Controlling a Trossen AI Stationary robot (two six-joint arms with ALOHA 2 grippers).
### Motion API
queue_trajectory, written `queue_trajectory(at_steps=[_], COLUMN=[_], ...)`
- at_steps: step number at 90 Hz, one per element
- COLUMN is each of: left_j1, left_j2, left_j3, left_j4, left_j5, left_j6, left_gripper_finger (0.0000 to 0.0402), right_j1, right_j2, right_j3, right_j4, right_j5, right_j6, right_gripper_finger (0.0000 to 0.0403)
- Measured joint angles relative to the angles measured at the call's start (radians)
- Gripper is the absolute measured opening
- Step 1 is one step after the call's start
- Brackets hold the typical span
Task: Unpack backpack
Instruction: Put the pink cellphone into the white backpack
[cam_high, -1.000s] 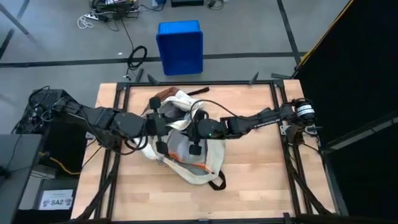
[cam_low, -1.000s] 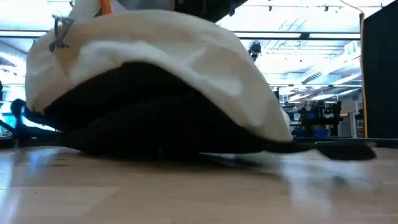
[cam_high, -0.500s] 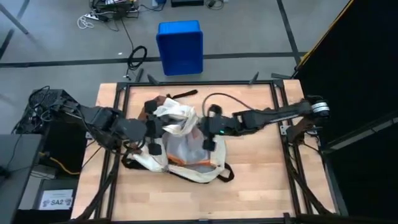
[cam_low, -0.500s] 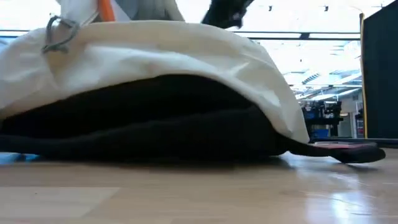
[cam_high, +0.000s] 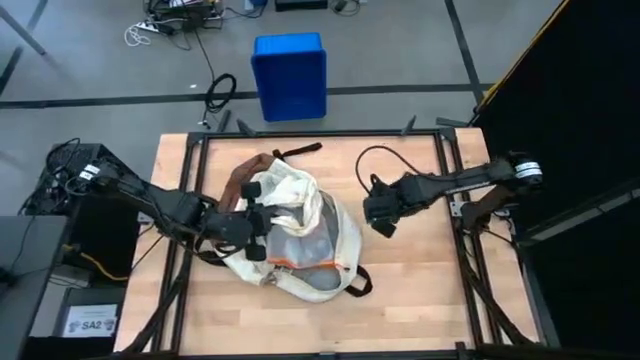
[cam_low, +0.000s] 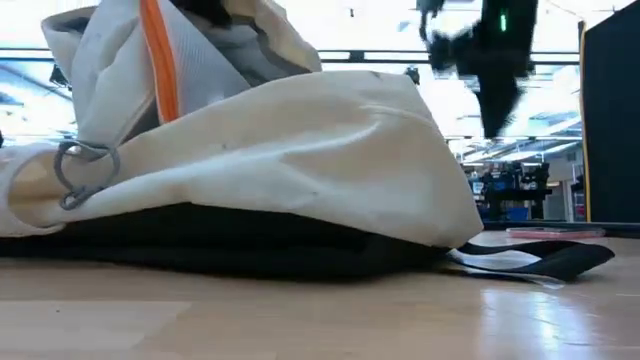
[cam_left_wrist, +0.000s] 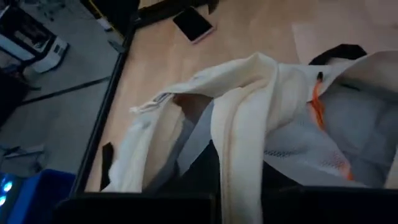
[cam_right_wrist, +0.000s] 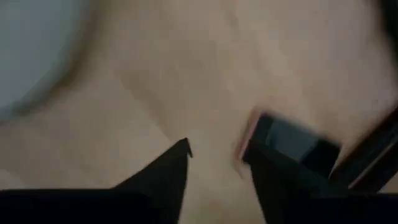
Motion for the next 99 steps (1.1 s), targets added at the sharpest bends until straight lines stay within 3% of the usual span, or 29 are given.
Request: queue_trajectory(at_steps=[10,20,31,47,55,70,84,99], left_j1=[-0.001,-0.001,0.002,0.008,0.008,0.008,0.008,0.008], left_j2=[0.001,0.001,0.001,0.003,0.003,0.003,0.001,0.002], left_j3=[-0.017,-0.018,-0.018,0.0,0.055,0.173,0.251,0.272], left_j4=[0.023,0.025,0.021,-0.016,-0.057,-0.138,-0.143,-0.144], left_j5=[0.002,0.005,0.005,0.002,-0.046,-0.154,-0.172,-0.198], left_j6=[0.011,0.027,0.061,0.168,0.203,0.247,0.269,0.291], left_gripper_finger=[0.0,0.0,0.0,0.0017,0.0043,0.0109,0.0164,0.0196], right_j1=[-0.099,-0.214,-0.315,-0.389,-0.385,-0.321,-0.225,-0.097], right_j2=[0.0,0.0,-0.001,-0.002,-0.003,-0.006,-0.004,0.0], right_j3=[-0.124,-0.219,-0.296,-0.383,-0.412,-0.417,-0.395,-0.37], right_j4=[0.0,0.004,0.081,0.27,0.356,0.387,0.422,0.576], right_j5=[-0.027,-0.008,-0.062,-0.201,-0.28,-0.325,-0.42,-0.537], right_j6=[0.043,0.15,0.189,0.113,0.069,0.044,0.048,0.059], right_gripper_finger=[0.0204,0.022,0.0209,0.0171,0.0154,0.0133,0.0127,0.0131])
